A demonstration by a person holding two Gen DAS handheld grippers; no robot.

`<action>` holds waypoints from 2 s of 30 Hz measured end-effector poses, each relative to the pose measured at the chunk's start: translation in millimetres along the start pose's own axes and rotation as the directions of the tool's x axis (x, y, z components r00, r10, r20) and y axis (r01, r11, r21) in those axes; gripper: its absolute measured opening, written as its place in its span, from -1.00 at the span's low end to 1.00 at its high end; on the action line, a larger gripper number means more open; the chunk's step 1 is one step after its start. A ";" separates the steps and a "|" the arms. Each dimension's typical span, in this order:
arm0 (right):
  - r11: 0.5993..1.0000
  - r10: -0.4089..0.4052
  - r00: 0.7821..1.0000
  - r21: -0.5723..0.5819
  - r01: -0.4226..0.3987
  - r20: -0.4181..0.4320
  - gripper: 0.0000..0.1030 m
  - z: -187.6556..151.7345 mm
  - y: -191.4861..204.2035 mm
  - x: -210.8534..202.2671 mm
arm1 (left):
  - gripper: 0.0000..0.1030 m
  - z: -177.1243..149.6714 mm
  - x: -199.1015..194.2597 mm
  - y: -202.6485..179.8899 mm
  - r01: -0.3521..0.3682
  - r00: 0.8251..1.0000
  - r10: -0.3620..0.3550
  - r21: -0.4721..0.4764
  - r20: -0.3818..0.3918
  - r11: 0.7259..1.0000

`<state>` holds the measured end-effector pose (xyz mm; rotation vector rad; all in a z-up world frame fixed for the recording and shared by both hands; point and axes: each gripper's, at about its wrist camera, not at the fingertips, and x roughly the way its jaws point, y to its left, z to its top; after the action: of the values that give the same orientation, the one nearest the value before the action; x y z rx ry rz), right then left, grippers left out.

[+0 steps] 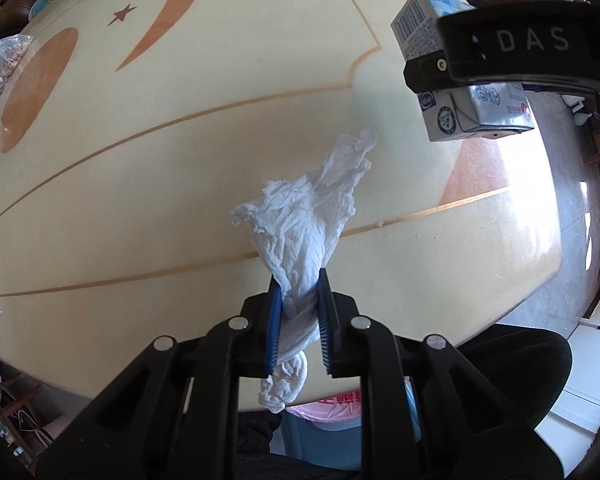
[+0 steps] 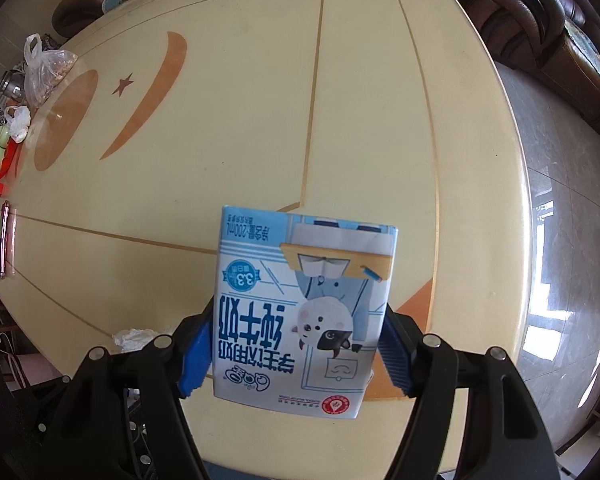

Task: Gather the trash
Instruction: 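Carry the tissue and milk carton with both tools over the bin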

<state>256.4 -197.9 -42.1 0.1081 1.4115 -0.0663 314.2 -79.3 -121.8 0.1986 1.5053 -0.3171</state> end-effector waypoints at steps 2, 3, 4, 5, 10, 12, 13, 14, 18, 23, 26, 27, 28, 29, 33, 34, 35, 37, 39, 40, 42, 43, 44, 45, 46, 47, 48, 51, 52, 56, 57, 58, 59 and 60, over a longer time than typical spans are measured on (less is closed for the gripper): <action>1.000 0.013 1.000 -0.003 -0.013 0.004 0.32 -5.3 -1.7 -8.5 | -0.66 -2.6 -11.1 -4.4 -0.022 0.999 0.022 0.009 0.025 1.000; 1.000 0.017 1.000 -0.005 -0.017 0.010 0.32 -9.3 -2.8 -13.5 | -0.66 -5.1 -18.3 -2.7 -0.042 0.998 0.041 0.010 0.041 0.999; 1.000 0.017 1.000 -0.013 -0.017 0.016 0.32 -13.6 -3.7 -18.4 | -0.66 -7.6 -25.4 -1.4 -0.058 0.997 0.058 0.011 0.059 0.998; 1.000 0.015 1.000 -0.023 -0.015 0.023 0.32 -17.1 -7.8 -22.1 | -0.66 -10.0 -32.1 0.2 -0.063 0.995 0.062 0.008 0.072 0.998; 0.999 0.026 0.998 -0.048 -0.023 0.055 0.32 -36.5 -11.5 -48.2 | -0.66 -27.0 -62.1 3.5 -0.077 0.989 0.076 0.003 0.128 0.997; 0.998 0.034 0.997 -0.058 -0.030 0.068 0.32 -45.3 -7.8 -58.0 | -0.66 -34.7 -72.6 4.5 -0.077 0.986 0.077 -0.003 0.147 0.997; 0.997 0.039 0.997 -0.065 -0.035 0.072 0.32 -50.8 -6.3 -63.3 | -0.66 -41.1 -76.9 3.7 -0.077 0.985 0.077 -0.007 0.157 0.997; 0.997 0.042 0.996 -0.075 -0.037 0.078 0.32 -56.0 -4.1 -67.5 | -0.66 -46.6 -78.2 1.1 -0.075 0.983 0.076 -0.011 0.167 0.997; 0.991 0.058 0.994 -0.122 -0.046 0.094 0.32 -86.5 6.4 -83.9 | -0.66 -71.8 -94.0 4.4 -0.069 0.976 0.071 -0.015 0.206 0.997; 0.979 0.076 0.991 -0.196 -0.054 0.107 0.32 -127.0 25.0 -97.6 | -0.66 -100.5 -101.8 -0.9 -0.056 0.971 0.056 -0.004 0.234 0.998; 0.973 0.096 0.990 -0.220 -0.071 0.106 0.32 -147.4 32.9 -102.2 | -0.66 -114.8 -105.2 -6.4 -0.050 0.968 0.043 0.019 0.245 0.999; 0.971 0.100 0.990 -0.228 -0.075 0.102 0.32 -153.7 35.1 -102.5 | -0.66 -118.6 -106.0 -7.9 -0.048 0.968 0.040 0.024 0.249 0.999; 0.969 0.104 0.989 -0.234 -0.078 0.101 0.32 -160.5 36.4 -103.1 | -0.66 -123.5 -106.8 -9.8 -0.045 0.967 0.036 0.030 0.254 0.999; 0.967 0.103 0.990 -0.243 -0.076 0.098 0.32 -166.5 39.1 -102.7 | -0.66 -128.7 -107.6 -11.4 -0.042 0.966 0.032 0.034 0.258 0.999; 0.957 0.111 0.990 -0.277 -0.082 0.089 0.33 -189.4 47.3 -100.1 | -0.66 -148.3 -104.2 -18.6 -0.019 0.965 0.003 0.057 0.263 0.998; 0.956 0.115 0.989 -0.281 -0.086 0.088 0.33 -195.2 48.4 -99.4 | -0.66 -153.1 -102.0 -20.3 -0.015 0.964 -0.004 0.067 0.265 0.998; 0.954 0.111 0.989 -0.288 -0.080 0.094 0.33 -200.8 49.8 -99.1 | -0.66 -157.9 -99.7 -22.5 -0.007 0.964 -0.013 0.075 0.266 0.997; 0.952 0.104 0.988 -0.298 -0.067 0.113 0.33 -212.2 50.9 -98.8 | -0.66 -168.5 -93.7 -27.9 -0.008 0.964 -0.015 0.085 0.265 0.996; 0.951 0.104 0.988 -0.301 -0.066 0.110 0.33 -222.0 49.5 -94.6 | -0.66 -177.6 -87.4 -30.9 -0.016 0.964 -0.010 0.095 0.267 0.995; 0.952 0.102 0.988 -0.299 -0.065 0.112 0.33 -226.7 48.2 -92.3 | -0.66 -182.3 -84.1 -31.2 -0.018 0.963 -0.008 0.093 0.269 0.996; 0.952 0.094 0.989 -0.302 -0.056 0.114 0.33 -235.8 46.2 -86.3 | -0.66 -189.4 -76.3 -32.1 -0.003 0.965 -0.022 0.096 0.261 0.995; 0.952 0.094 0.989 -0.300 -0.055 0.117 0.33 -240.9 44.9 -83.9 | -0.66 -192.1 -71.6 -31.7 0.004 0.967 -0.028 0.095 0.254 0.995; 0.952 0.092 0.989 -0.300 -0.053 0.118 0.33 -246.0 45.0 -81.2 | -0.66 -195.1 -66.8 -32.2 0.005 0.968 -0.029 0.096 0.248 0.995; 0.951 0.095 0.989 -0.303 -0.056 0.116 0.33 -251.6 44.8 -78.7 | -0.66 -198.2 -62.4 -33.2 0.003 0.969 -0.027 0.100 0.244 0.995; 0.951 0.098 0.988 -0.303 -0.059 0.116 0.33 -257.3 44.4 -76.3 | -0.66 -200.9 -57.6 -34.0 -0.001 0.970 -0.023 0.102 0.240 0.995; 0.951 0.100 0.988 -0.304 -0.060 0.117 0.33 -262.4 44.6 -73.8 | -0.66 -202.9 -53.3 -35.2 -0.003 0.971 -0.022 0.103 0.236 0.995; 0.949 0.100 0.988 -0.310 -0.060 0.116 0.33 -267.9 45.3 -71.0 | -0.66 -204.8 -48.9 -36.1 0.002 0.972 -0.026 0.107 0.233 0.994; 0.947 0.097 0.988 -0.317 -0.055 0.119 0.33 -280.7 46.2 -61.6 | -0.66 -211.4 -36.1 -41.4 0.018 0.975 -0.044 0.119 0.219 0.993; 0.947 0.100 0.988 -0.316 -0.059 0.117 0.33 -284.5 46.0 -57.9 | -0.66 -212.9 -31.3 -42.6 0.026 0.976 -0.051 0.123 0.211 0.992; 0.948 0.083 0.989 -0.314 -0.040 0.124 0.33 -296.6 43.6 -42.7 | -0.66 -218.9 -11.9 -48.4 0.063 0.981 -0.085 0.129 0.175 0.990; 0.949 0.080 0.989 -0.313 -0.038 0.121 0.33 -299.6 42.7 -37.7 | -0.66 -220.4 -6.6 -49.4 0.059 0.982 -0.081 0.130 0.168 0.990; 0.951 0.081 0.990 -0.308 -0.041 0.117 0.33 -302.7 41.3 -32.4 | -0.66 -221.7 -1.8 -50.4 0.055 0.984 -0.076 0.132 0.162 0.990; 0.952 0.079 0.990 -0.302 -0.041 0.116 0.33 -305.3 39.9 -27.4 | -0.66 -223.5 3.9 -50.9 0.058 0.985 -0.079 0.137 0.153 0.989; 0.953 0.075 0.991 -0.301 -0.037 0.113 0.33 -307.6 39.7 -22.1 | -0.66 -225.1 9.7 -51.0 0.066 0.986 -0.085 0.139 0.141 0.988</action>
<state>-44.5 -123.6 -66.4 -0.1051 1.2785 0.1851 85.3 -55.6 -141.7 0.2202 1.3494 -0.4846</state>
